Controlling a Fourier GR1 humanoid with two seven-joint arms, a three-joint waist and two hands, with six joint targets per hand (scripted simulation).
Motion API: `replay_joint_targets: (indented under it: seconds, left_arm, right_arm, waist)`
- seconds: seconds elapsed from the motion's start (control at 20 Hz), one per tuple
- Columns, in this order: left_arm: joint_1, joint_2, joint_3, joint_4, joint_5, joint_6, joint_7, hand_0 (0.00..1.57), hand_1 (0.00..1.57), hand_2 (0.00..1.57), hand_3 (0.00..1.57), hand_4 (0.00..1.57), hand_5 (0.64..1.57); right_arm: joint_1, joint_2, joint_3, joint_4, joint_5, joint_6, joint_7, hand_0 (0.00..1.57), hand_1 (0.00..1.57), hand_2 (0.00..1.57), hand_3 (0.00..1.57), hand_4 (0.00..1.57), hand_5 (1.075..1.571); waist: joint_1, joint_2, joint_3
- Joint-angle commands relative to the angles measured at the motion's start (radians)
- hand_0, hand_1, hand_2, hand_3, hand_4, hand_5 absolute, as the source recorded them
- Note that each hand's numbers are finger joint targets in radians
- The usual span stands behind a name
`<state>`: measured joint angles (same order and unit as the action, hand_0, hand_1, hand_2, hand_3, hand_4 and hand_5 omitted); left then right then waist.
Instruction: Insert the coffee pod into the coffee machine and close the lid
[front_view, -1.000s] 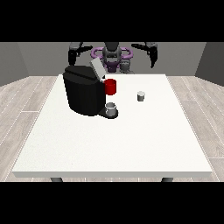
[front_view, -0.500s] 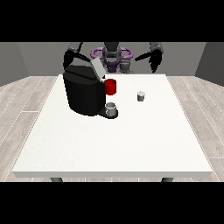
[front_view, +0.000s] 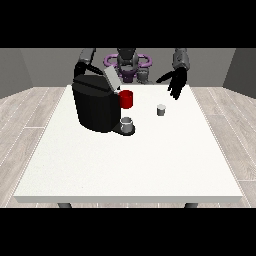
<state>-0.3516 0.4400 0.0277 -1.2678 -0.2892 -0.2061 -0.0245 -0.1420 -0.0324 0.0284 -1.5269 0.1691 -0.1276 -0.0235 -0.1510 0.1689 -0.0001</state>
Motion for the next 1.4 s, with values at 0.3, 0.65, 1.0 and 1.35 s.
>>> replay_joint_targets:
  seconds: [0.3, 0.65, 1.0, 1.35]
  left_arm:
    - [-0.142, 0.051, 0.002, 0.274, -0.131, 0.015, -0.107, 0.00, 0.00, 0.00, 0.00, 0.00, 1.571]
    - [-0.235, -0.046, -0.048, 0.359, -0.243, 0.118, -0.076, 0.49, 0.49, 0.72, 0.49, 0.00, 1.571]
    - [-0.276, -0.001, -0.063, 0.442, -0.362, 0.236, -0.198, 1.07, 1.07, 1.13, 0.93, 0.46, 1.571]
    - [-0.268, -0.014, -0.168, 0.510, -0.493, 0.168, -0.116, 0.87, 0.87, 1.02, 0.88, 0.34, 1.571]
  right_arm:
    - [-0.099, 0.025, 0.015, 0.010, 0.001, -0.011, 0.075, 0.00, 0.00, 0.00, 0.00, 0.00, 1.571]
    - [-0.122, 0.032, 0.043, 0.099, 0.016, -0.038, 0.052, 0.00, 0.00, 0.00, 0.00, 0.00, 1.571]
    - [-0.162, 0.007, 0.020, 0.108, 0.007, 0.004, 0.045, 0.00, 0.00, 0.00, 0.00, 0.00, 1.571]
    - [-0.137, 0.031, 0.031, 0.170, -0.002, -0.032, 0.036, 0.00, 0.00, 0.00, 0.00, 0.00, 1.571]
  waist:
    - [-0.021, 0.110, -0.0003]
    - [-0.015, 0.087, 0.0001]
    - [-0.038, 0.142, -0.0004]
    - [-0.026, 0.077, 0.0002]
